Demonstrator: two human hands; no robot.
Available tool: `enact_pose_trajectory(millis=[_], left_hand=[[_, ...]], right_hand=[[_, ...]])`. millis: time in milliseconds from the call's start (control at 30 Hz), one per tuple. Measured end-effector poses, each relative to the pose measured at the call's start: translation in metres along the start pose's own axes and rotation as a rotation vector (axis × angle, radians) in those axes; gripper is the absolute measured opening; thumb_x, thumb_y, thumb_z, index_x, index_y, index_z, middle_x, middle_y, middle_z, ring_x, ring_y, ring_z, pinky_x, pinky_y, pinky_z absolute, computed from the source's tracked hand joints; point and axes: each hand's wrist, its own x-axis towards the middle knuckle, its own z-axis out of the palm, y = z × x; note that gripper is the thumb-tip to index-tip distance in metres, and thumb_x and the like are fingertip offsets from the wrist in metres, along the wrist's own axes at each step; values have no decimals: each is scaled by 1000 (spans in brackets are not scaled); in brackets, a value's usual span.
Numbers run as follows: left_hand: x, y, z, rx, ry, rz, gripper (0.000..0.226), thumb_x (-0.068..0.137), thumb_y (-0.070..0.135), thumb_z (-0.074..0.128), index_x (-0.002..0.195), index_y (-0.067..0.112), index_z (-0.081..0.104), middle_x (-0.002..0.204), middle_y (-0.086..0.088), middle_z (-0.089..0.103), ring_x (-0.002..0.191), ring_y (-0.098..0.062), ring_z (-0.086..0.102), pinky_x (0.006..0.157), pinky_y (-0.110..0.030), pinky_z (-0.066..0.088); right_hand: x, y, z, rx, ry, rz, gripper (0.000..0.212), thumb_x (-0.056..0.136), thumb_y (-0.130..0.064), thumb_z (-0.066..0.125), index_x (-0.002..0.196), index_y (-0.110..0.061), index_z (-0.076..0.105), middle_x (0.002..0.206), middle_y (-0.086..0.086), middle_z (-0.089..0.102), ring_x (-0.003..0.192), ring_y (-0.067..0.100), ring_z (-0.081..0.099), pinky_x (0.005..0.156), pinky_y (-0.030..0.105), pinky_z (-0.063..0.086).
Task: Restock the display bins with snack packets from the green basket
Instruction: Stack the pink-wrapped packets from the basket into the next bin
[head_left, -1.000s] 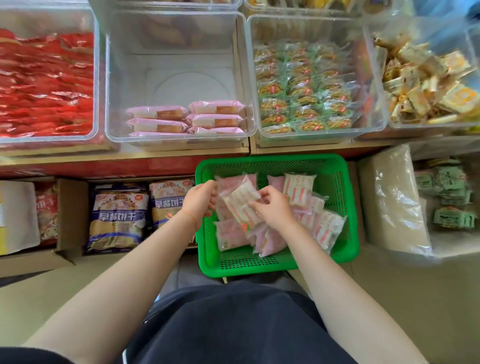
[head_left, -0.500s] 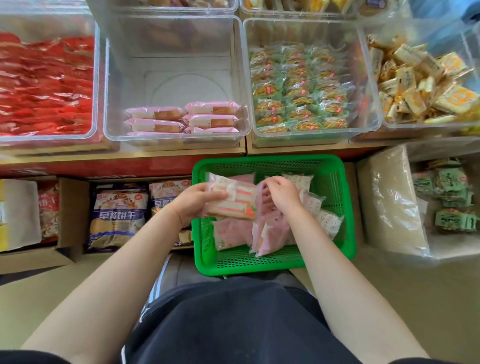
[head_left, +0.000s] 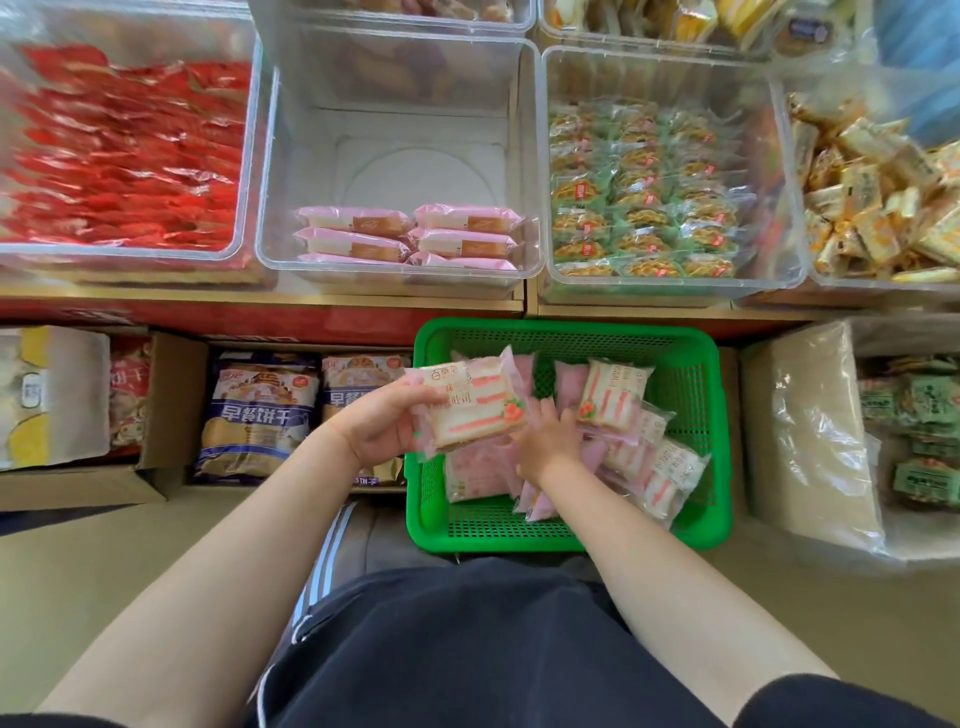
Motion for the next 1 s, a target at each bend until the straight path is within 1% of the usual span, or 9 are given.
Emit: enact_pose_trajectory(millis=[167,233,333,433,500,633,767,867,1000], left_hand=[[4,-2,-2,23,33,4,49,81,28,68,126,8,62,123,-16,67,107,-27,68,91,-41,57],[5,-3,-3,47,49,22,49,80,27,71,124,7,64,123,-17,67,106,-27,68,88,-39,58],[6,-2,-5,76,78,60,50,76,24,75,124,11,64,120,-14,68,99,-24,70,80,-36,60],[5,1,-8,41,84,61,58,73,21,76,128,18,62,120,-7,68,96,-19,69,72,-31,60],[2,3,-11,23,30,41,66,70,18,81,133,23,58,125,-7,67,99,-20,69,74,-32,60],[-2,3,-8,16,-62,27,78,54,25,95,126,24,66,122,-7,69,97,-19,70,72,-31,60],[1,1,-4,-9,4,63,80,41,35,99,116,24,72,110,-3,71,86,-14,70,71,-26,58],[2,3,-1,-32,-18,66,79,52,23,95,126,23,66,120,-6,68,90,-16,70,74,-26,59],[-1,6,5,41,-186,4,82,65,4,81,139,21,52,127,-13,63,105,-28,66,93,-44,55]], right_hand=[[-15,-5,9,1036,17,153,76,88,-22,70,152,-17,28,153,12,32,136,39,38,106,39,38],[-6,-4,19,931,30,123,72,89,-20,66,151,-19,29,150,14,35,137,39,37,112,45,35],[9,2,22,365,-11,-103,43,95,-20,47,136,-32,52,144,2,48,138,29,36,114,50,27],[16,14,2,418,101,-86,21,94,-15,53,105,-24,69,125,1,61,122,27,52,104,43,39],[9,28,-19,692,148,-33,17,95,-25,58,98,-18,72,113,1,64,108,23,59,92,39,48],[-14,63,-49,1351,107,-8,19,99,-18,54,91,-17,71,101,0,72,102,20,62,97,44,48],[-24,88,-61,2163,-75,-78,24,100,-23,46,81,-10,54,77,9,63,83,27,62,91,45,48],[-30,85,-61,2498,-186,-154,30,98,-24,46,69,-16,49,63,-1,47,57,15,51,74,34,52],[-32,69,-55,2651,-328,-176,30,98,-35,53,79,-13,50,69,0,46,57,13,47,61,26,50]])
